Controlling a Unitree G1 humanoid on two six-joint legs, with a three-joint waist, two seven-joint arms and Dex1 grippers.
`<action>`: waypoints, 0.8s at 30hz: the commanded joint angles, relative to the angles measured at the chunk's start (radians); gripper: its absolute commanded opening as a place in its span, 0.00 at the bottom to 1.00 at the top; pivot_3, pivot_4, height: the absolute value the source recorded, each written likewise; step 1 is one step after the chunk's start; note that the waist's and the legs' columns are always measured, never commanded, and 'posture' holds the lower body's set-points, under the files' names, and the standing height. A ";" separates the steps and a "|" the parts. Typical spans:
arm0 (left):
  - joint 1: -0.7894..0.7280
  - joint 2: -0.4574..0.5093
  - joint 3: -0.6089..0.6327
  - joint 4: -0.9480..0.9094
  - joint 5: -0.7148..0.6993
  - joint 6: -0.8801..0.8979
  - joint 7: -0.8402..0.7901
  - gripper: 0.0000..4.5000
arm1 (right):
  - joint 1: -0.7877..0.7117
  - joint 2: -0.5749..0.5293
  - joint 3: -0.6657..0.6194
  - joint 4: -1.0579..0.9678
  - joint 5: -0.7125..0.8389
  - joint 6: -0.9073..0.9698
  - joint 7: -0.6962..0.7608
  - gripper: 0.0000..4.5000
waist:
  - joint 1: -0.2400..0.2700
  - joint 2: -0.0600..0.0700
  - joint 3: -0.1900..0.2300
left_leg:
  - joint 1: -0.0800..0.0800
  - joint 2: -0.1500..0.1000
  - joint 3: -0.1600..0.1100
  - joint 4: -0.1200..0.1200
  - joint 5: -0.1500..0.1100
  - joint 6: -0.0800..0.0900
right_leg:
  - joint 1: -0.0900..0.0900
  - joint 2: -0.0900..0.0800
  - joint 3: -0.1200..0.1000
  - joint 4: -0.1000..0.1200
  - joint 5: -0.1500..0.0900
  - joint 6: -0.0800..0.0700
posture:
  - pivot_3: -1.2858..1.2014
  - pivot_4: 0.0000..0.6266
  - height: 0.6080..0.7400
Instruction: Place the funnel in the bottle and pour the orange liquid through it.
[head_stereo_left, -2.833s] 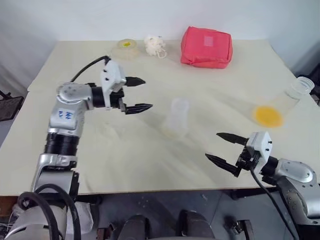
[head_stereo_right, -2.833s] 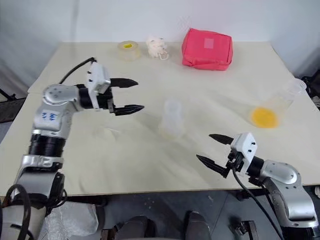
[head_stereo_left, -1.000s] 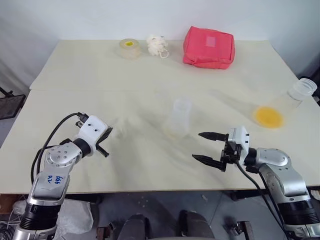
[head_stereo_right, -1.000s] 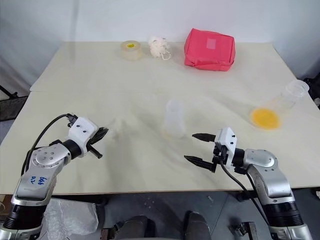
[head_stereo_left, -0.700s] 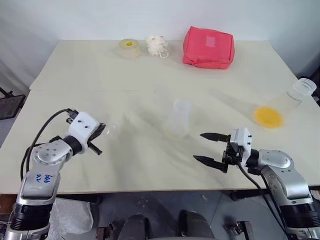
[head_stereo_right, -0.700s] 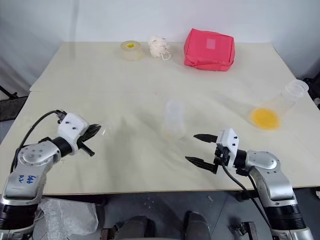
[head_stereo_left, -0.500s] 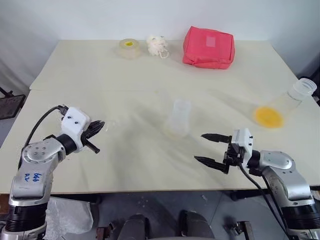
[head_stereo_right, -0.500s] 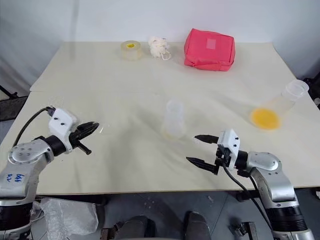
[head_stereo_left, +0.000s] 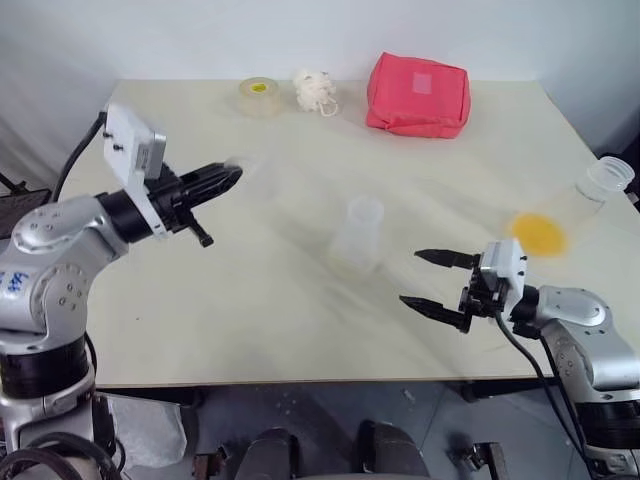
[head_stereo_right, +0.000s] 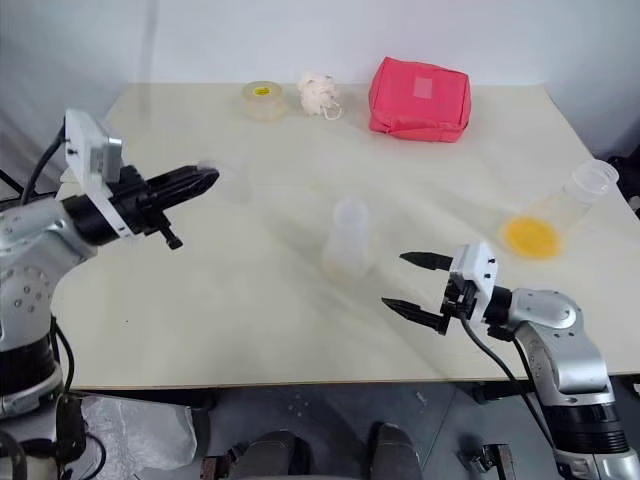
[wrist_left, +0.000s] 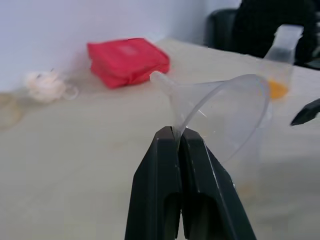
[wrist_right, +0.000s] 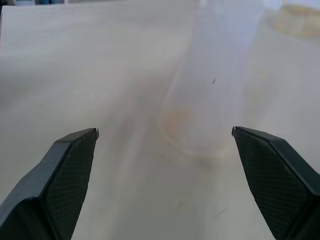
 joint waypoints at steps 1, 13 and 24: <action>-0.082 0.017 -0.048 0.053 -0.029 0.053 -0.023 0.01 | -0.004 -0.011 -0.042 -0.021 0.011 -0.014 -0.011 1.00 | -0.002 0.000 0.000 | 0.000 0.000 0.000 0.000 0.000 0.000 | 0.000 0.000 0.000 0.000 0.000 0.000 | 0.52 0.24 1.00; -0.507 -0.131 -0.134 0.425 -0.091 0.374 -0.001 0.01 | 0.116 0.020 -0.076 -0.135 0.013 -0.015 -0.122 1.00 | -0.002 -0.002 0.001 | -0.001 -0.001 0.001 0.000 0.000 0.000 | -0.001 0.001 0.000 0.000 0.000 0.000 | 0.52 0.24 1.00; -0.765 -0.119 -0.241 0.702 -0.092 0.657 -0.128 0.01 | 0.221 0.047 -0.089 -0.220 0.011 -0.022 -0.200 1.00 | -0.002 -0.002 0.002 | -0.001 0.000 0.002 -0.001 0.001 -0.001 | -0.002 0.002 0.001 0.000 0.000 0.000 | 0.52 0.24 1.00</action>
